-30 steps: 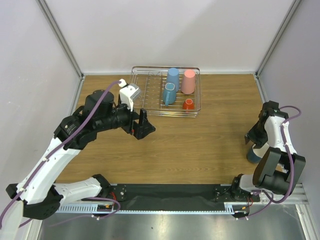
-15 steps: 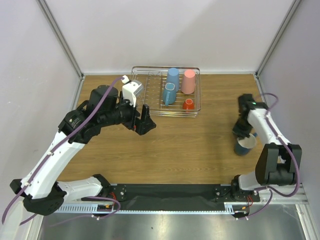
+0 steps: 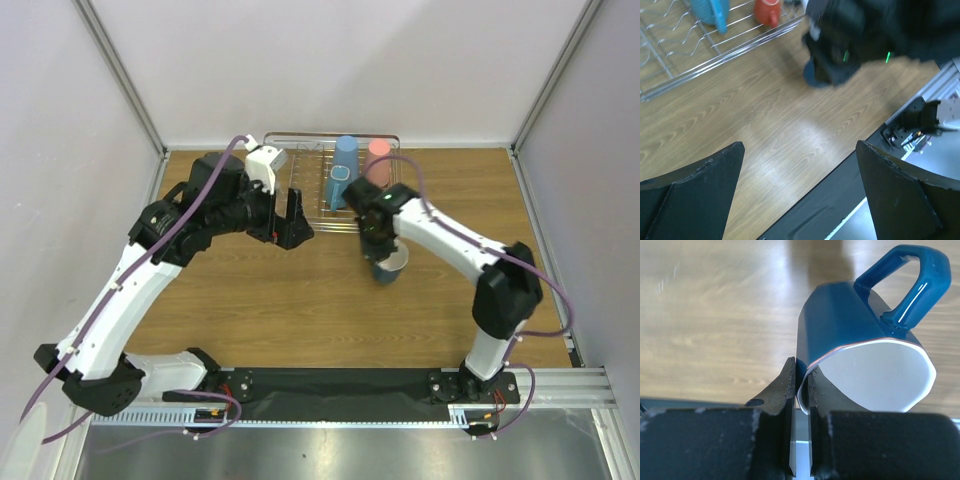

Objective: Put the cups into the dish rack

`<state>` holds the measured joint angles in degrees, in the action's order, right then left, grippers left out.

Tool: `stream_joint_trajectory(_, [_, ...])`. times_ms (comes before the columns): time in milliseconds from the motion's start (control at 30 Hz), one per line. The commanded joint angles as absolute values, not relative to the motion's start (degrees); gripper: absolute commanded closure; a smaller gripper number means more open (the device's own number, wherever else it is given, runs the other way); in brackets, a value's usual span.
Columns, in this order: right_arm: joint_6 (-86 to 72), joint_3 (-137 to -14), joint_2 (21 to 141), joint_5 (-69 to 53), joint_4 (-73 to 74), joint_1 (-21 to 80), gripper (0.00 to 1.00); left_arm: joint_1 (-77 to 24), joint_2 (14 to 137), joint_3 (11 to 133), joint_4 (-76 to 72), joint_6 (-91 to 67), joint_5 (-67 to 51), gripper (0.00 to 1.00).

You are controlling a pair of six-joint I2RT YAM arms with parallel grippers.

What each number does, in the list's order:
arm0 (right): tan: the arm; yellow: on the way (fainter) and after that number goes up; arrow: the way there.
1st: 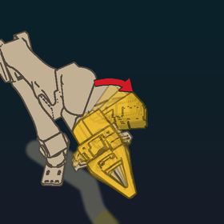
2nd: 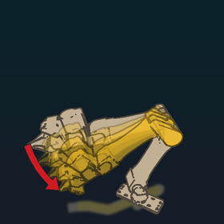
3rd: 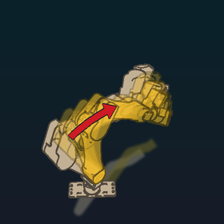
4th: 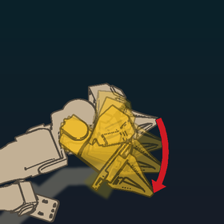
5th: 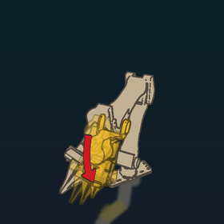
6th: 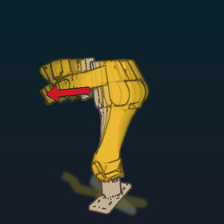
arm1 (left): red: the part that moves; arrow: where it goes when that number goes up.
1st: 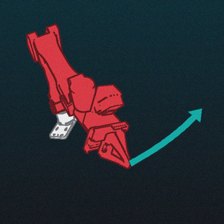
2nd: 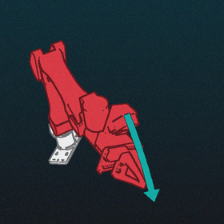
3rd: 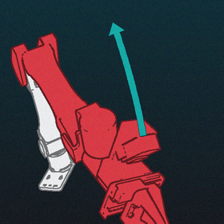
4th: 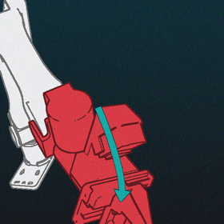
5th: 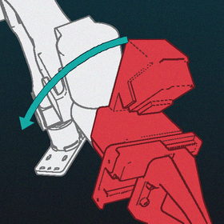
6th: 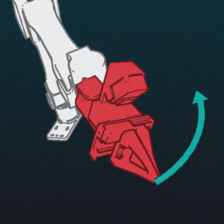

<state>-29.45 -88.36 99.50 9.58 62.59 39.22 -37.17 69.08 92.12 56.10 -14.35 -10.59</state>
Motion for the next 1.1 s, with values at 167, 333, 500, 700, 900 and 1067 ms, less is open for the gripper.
stream_joint_trajectory(167, [-26.4,-92.0,105.2,6.5,62.1,45.3,1.0,-31.5,68.5,94.3,57.7,-20.7,-8.0,0.0])
stream_joint_trajectory(333, [-24.9,-91.9,106.4,6.1,61.9,46.6,1.0,-28.7,67.7,93.1,58.4,-22.3,-7.2,0.01])
stream_joint_trajectory(500, [-24.3,-93.0,107.7,5.2,62.8,47.1,0.75,-26.3,68.1,92.3,59.8,-22.4,-8.4,0.01])
stream_joint_trajectory(700, [-24.2,-94.2,106.8,5.3,64.2,47.2,0.43,-25.4,68.9,92.4,59.0,-21.8,-11.0,0.01])
stream_joint_trajectory(900, [-25.1,-97.6,103.3,4.3,66.8,47.4,0.32,-25.4,74.4,92.8,62.8,-22.1,-11.4,0.04])
stream_joint_trajectory(1067, [-26.6,-106.2,98.8,5.1,74.8,44.7,0.33,-25.4,75.2,90.4,61.3,-24.8,-10.7,0.07])
